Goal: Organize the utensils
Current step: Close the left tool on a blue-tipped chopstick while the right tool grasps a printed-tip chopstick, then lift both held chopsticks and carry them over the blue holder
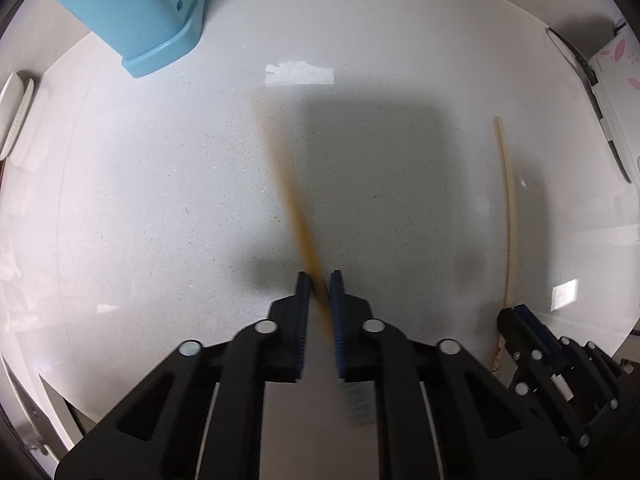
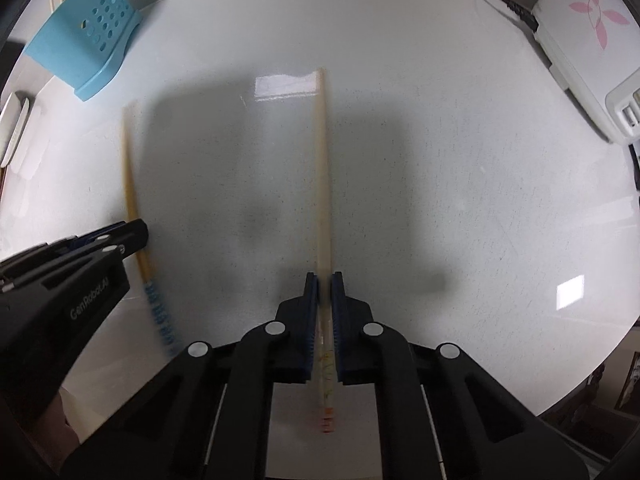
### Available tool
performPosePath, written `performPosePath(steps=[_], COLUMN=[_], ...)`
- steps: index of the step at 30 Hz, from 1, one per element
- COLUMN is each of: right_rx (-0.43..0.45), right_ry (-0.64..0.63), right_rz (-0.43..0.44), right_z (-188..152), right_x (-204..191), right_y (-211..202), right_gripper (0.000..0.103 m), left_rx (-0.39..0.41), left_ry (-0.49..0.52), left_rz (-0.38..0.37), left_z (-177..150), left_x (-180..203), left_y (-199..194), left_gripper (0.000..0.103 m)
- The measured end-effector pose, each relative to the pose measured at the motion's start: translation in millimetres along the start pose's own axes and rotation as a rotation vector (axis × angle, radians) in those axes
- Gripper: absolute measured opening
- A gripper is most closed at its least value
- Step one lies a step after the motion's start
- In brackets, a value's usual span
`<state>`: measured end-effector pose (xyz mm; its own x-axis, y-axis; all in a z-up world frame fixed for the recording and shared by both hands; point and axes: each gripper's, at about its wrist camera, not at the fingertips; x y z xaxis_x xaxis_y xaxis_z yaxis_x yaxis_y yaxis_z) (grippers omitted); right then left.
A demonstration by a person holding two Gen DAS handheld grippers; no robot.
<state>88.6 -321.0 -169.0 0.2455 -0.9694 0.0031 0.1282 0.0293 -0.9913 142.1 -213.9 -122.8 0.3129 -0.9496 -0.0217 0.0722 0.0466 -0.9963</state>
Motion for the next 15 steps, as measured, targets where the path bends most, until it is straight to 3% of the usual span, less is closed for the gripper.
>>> performPosePath(steps=[15], right_rx=[0.035], right_ry=[0.016], right_rz=[0.000], right_z=[10.7], right_x=[9.7], right_y=[-13.2], right_gripper=[0.006], left_rx=[0.020], left_ry=[0.001], left_rz=[-0.058], left_z=[-9.1], left_x=[-12.4], left_y=[-7.2], left_gripper=[0.007])
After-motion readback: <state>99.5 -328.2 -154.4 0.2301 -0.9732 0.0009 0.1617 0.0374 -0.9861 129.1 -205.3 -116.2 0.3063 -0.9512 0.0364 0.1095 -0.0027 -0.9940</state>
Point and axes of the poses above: each gripper's, at about its wrist camera, not at the fingertips, and y roughly the way its jaws point, x to its right, z to its top, and after that the axes turned 14 degrees about -y, right-handed
